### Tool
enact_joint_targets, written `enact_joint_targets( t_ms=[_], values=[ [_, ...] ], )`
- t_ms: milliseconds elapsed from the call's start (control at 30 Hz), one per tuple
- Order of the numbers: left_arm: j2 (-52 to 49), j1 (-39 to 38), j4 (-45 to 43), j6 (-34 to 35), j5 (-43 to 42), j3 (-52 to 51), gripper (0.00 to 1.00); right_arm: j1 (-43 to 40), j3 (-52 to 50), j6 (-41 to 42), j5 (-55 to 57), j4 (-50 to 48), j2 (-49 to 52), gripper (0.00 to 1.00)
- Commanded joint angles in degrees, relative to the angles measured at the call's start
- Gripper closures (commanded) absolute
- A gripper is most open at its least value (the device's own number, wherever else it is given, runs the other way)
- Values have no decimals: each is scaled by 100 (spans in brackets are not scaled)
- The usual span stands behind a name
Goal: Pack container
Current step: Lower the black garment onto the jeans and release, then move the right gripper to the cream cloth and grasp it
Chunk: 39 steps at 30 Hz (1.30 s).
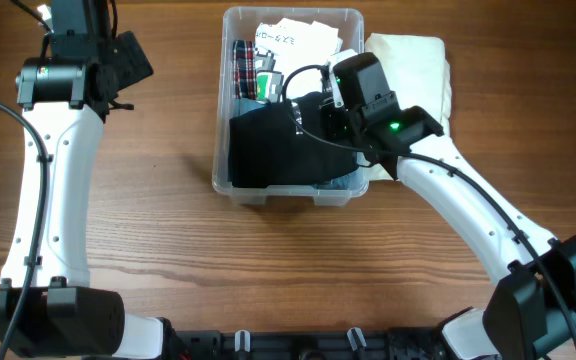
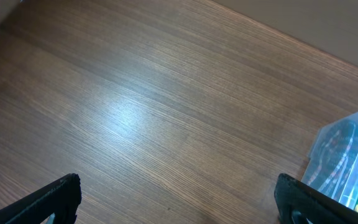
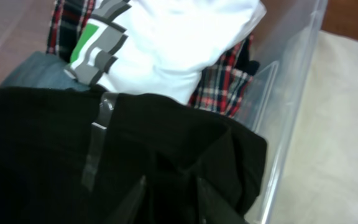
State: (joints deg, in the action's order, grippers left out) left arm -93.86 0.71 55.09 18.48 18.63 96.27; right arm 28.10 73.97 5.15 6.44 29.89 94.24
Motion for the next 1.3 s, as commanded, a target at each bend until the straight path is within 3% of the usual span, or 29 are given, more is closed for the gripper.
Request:
enact_joint_targets(
  t_ms=[0, 300, 567, 667, 700, 733, 900, 1267],
  values=[
    [2, 15, -13, -24, 72, -4, 0, 48, 48, 398, -162, 127, 299, 80],
    [0, 15, -13, -26, 72, -4, 0, 98, 39, 520, -636, 170, 1445, 80],
    [2, 15, -13, -26, 72, -4, 0, 98, 433, 531, -636, 144, 820, 76],
    [2, 15, -13, -26, 72, -4, 0, 85, 651, 466, -621, 142, 192, 67],
    [2, 15, -13, -26, 72, -4, 0, 63, 693, 433, -577, 142, -22, 62],
    [2, 15, -13, -26, 72, -4, 0, 11, 710, 498, -455, 149, -271, 51],
    [0, 15, -13, -26, 72, -4, 0, -702, 710, 680, -374, 511, -1073, 27],
    [2, 15, -13, -26, 72, -4, 0, -3342, 708, 232, -815, 992, -614, 5]
  ],
)
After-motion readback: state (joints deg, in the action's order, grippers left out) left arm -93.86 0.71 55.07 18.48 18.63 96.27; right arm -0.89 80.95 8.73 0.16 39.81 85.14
